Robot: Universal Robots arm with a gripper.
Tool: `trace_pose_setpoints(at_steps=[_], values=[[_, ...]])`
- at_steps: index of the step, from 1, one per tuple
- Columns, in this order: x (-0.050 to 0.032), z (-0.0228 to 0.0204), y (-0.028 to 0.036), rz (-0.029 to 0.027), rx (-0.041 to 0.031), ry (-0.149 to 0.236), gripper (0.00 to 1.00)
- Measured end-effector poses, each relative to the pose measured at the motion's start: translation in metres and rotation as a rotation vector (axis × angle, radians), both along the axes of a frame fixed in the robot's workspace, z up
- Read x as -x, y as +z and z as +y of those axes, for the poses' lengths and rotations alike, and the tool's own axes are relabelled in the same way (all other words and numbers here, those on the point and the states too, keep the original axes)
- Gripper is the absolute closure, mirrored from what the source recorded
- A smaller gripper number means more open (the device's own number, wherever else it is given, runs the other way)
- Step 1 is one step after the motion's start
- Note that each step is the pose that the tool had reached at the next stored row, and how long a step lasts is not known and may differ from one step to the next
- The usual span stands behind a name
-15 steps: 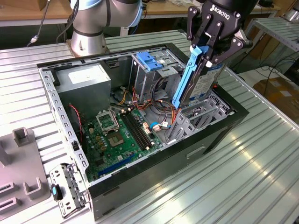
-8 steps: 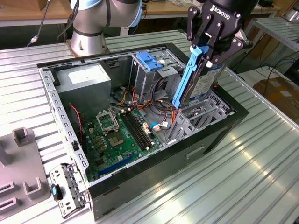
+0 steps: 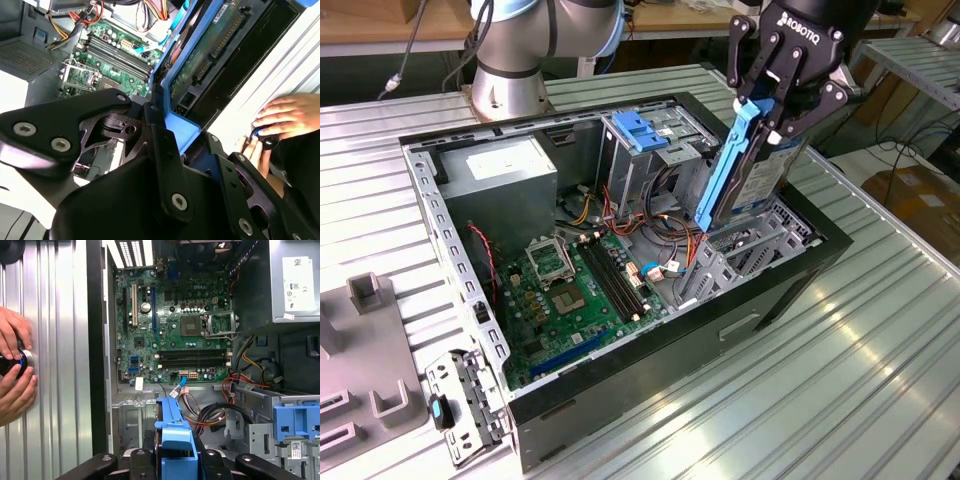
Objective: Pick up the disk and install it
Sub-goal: 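Insert the disk into the insertion slot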
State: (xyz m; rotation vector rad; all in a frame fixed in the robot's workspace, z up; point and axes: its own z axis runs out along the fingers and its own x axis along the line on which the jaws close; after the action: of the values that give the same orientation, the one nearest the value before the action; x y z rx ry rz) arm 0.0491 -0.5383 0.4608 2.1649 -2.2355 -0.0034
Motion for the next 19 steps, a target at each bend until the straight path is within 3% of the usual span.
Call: trace_pose_setpoints(at_steps=[3,7,19], values=[[-0.0035,-0.0012,-0.0016,0.0001,0.0003,0.001,0.63],[-0.0046,-0.0083,-0.0053,0.0001,0.0,0.001,0.63],[-0.0137,-0.0109,-0.0145,0.0,0.0,0.013,0.63]])
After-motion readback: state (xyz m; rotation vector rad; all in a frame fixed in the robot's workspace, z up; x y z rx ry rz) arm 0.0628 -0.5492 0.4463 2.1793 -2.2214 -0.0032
